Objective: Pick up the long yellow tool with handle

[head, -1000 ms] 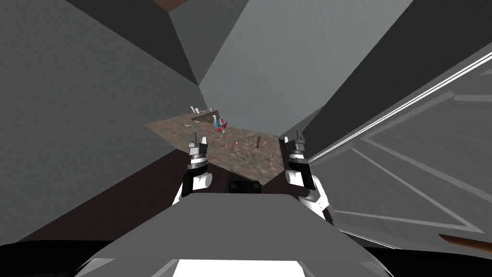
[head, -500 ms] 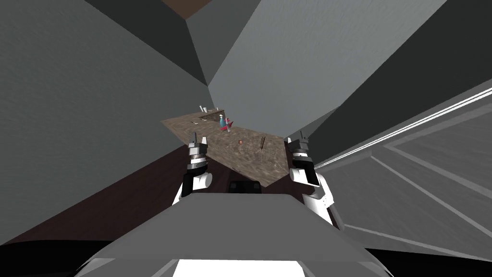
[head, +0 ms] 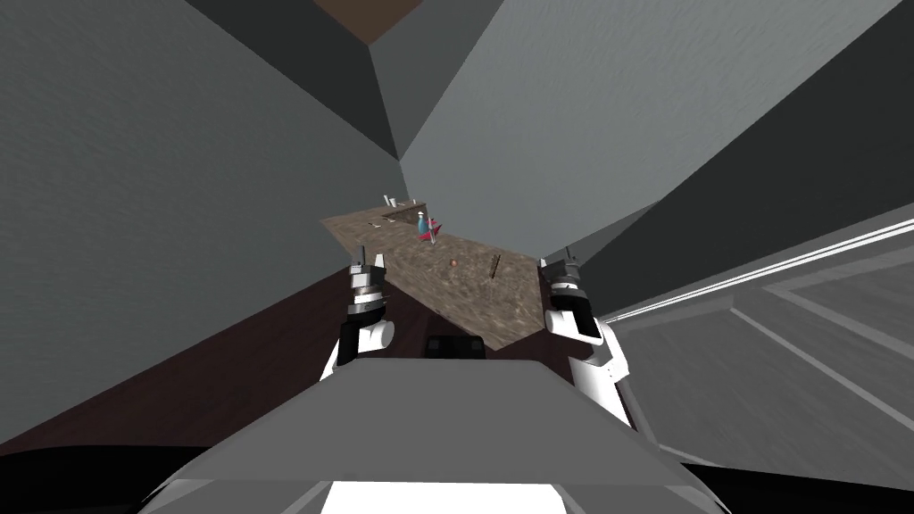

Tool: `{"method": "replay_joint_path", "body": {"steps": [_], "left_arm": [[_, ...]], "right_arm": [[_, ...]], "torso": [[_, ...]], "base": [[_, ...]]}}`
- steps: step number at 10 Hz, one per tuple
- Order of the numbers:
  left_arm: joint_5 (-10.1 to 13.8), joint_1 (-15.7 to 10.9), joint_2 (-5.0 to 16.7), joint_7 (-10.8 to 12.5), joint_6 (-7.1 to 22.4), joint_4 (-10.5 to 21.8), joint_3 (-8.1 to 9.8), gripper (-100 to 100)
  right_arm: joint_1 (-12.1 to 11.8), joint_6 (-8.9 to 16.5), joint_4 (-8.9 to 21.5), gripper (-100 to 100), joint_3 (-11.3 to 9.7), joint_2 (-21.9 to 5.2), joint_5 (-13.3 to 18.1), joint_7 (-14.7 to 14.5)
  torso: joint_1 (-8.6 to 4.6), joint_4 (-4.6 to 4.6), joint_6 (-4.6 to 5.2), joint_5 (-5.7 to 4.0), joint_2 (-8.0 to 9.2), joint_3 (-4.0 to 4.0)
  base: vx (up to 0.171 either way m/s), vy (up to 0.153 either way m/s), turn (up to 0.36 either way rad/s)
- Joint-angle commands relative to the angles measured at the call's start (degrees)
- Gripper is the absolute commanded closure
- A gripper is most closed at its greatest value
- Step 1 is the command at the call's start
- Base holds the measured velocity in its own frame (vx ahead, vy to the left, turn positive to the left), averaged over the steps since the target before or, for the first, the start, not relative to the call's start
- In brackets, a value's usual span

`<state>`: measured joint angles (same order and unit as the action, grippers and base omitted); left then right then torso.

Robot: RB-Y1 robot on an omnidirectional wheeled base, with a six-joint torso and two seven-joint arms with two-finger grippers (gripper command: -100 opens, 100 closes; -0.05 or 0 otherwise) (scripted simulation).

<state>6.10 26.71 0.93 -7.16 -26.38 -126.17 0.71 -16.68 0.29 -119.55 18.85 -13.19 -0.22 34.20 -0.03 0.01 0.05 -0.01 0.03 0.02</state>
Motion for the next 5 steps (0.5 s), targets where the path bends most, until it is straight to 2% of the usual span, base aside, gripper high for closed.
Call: {"method": "replay_joint_path", "body": {"steps": [1, 2, 3, 4, 5], "left_arm": [[0.00, 0.00, 0.00, 0.00, 0.00, 0.00, 0.00, 0], [0.00, -0.02, 0.00, 0.00, 0.00, 0.00, -0.01, 0], [0.00, 0.00, 0.00, 0.00, 0.00, 0.00, 0.00, 0], [0.00, -0.01, 0.00, 0.00, 0.00, 0.00, -0.01, 0], [0.00, 0.00, 0.00, 0.00, 0.00, 0.00, 0.00, 0]], "right_arm": [[0.90, 2.86, 1.54, -100, 2.13, -0.72, -0.55, 2.86], [0.90, 3.69, 1.54, -100, 2.13, -0.72, -0.55, 4.28], [1.78, 5.93, 3.15, -100, 4.19, -1.45, -1.20, 6.16], [1.78, 7.34, 3.15, -100, 4.19, -1.45, -1.20, 7.71], [1.78, 7.34, 3.15, -100, 4.19, -1.45, -1.20, 8.16]], "torso": [[0.00, 0.00, 0.00, 0.00, 0.00, 0.00], [-0.02, 0.01, -0.06, 0.00, 0.04, 0.02], [-0.04, 0.01, -0.02, -0.01, 0.04, 0.02], [-0.03, 0.01, -0.05, 0.00, 0.04, 0.03], [-0.05, 0.00, 0.00, -0.02, 0.02, 0.01]], "base": [[-0.022, 0.002, 0.249], [-0.020, -0.010, 0.175], [-0.021, -0.005, 0.245], [-0.014, -0.009, 0.115], [0.000, 0.000, 0.000]]}}
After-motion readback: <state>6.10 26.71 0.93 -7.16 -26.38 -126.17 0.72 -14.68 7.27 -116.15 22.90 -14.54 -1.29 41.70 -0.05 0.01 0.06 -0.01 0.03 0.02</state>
